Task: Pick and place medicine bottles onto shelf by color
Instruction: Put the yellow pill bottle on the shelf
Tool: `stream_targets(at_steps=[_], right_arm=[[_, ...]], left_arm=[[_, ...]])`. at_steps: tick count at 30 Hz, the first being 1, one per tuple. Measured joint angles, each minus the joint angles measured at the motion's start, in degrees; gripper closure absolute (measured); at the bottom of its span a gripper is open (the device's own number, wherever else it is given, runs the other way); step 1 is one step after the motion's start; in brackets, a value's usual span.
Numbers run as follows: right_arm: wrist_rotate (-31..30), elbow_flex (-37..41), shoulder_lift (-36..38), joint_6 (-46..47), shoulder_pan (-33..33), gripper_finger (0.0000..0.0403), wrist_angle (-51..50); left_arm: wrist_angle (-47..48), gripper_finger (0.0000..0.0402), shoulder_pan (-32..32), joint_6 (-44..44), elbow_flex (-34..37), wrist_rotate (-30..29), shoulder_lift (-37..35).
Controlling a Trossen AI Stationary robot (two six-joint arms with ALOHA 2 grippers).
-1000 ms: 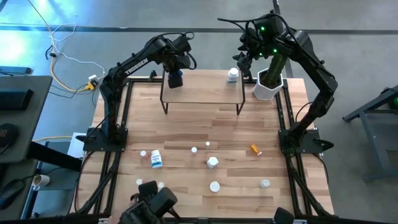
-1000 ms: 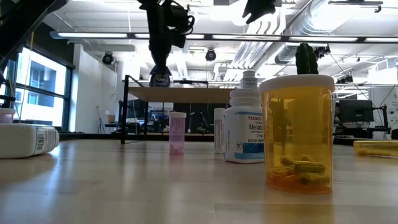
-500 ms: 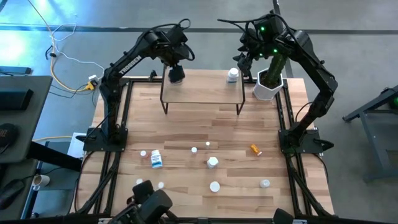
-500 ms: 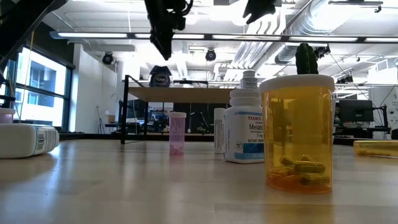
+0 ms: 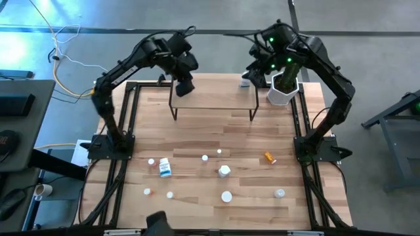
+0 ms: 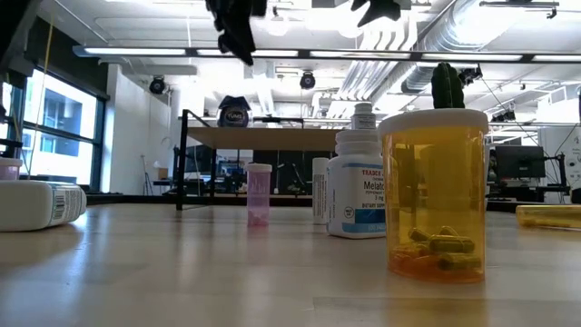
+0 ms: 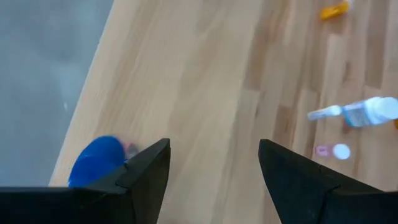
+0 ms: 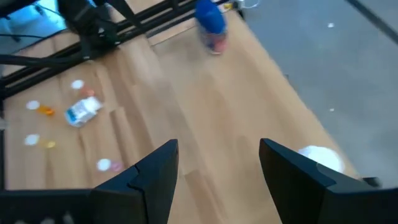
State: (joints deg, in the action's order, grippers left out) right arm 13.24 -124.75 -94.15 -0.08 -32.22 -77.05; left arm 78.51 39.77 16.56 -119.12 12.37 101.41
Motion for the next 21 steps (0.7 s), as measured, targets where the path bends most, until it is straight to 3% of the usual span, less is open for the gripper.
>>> stream_targets(at_steps=[7,13,21], right_arm=[[-6.87,0.0,-0.02,8.6,5.76,0.0187,-0.1],[-10.21,0.0,-1.75,16.24,10.64,0.0187,-1.29],[-13.05,0.0,-6.57,21.48,17.31,0.0187,-2.2]], left_arm=[[-8.42,0.017,-2.06,-0.21,13.78,2.28,-10.04],[-18.94,0.017,-3.93,-2.85,28.23,3.6,-19.1],[-27.31,0.0169,-6.96,-5.49,41.51,3.57,-28.37]])
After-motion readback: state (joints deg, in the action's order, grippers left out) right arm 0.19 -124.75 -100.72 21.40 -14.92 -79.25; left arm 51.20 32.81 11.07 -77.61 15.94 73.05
